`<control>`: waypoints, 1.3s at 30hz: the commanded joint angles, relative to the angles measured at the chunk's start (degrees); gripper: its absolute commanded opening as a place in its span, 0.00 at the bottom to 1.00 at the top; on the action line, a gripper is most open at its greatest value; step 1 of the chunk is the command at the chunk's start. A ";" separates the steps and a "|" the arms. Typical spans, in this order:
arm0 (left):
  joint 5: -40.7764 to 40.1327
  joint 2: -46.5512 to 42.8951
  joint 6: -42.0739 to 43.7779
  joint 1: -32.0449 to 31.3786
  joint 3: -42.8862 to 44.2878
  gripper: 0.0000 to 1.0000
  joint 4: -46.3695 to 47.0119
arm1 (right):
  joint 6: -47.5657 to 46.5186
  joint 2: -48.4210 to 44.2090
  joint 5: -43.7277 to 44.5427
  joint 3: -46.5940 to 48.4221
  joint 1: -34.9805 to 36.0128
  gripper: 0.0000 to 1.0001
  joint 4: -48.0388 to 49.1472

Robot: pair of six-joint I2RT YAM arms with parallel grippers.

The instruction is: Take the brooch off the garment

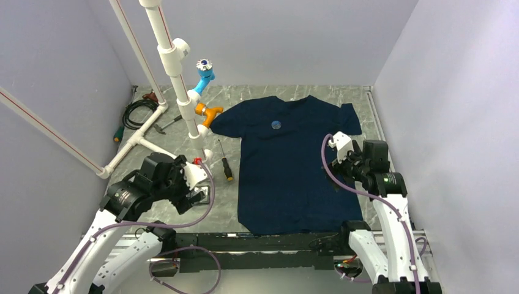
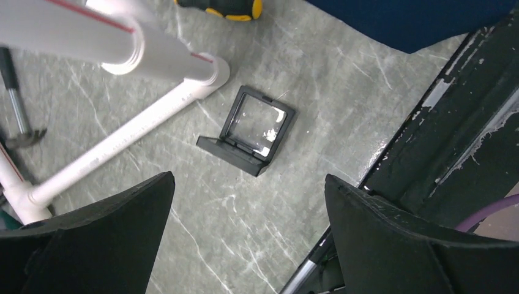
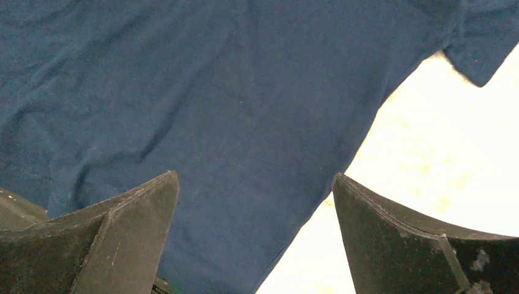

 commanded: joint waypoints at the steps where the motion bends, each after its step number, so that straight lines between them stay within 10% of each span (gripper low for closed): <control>1: 2.87 1.87 4.88 -3.60 0.63 0.99 2.11 | 1.87 3.50 1.02 3.93 0.30 1.00 2.05; 16: -10.88 30.49 6.74 -28.83 17.48 0.99 10.78 | 4.74 13.45 6.77 6.83 0.10 1.00 6.88; 39: -35.79 70.03 6.25 -30.03 34.77 0.91 33.32 | 6.66 50.06 0.04 24.25 -6.99 0.88 17.39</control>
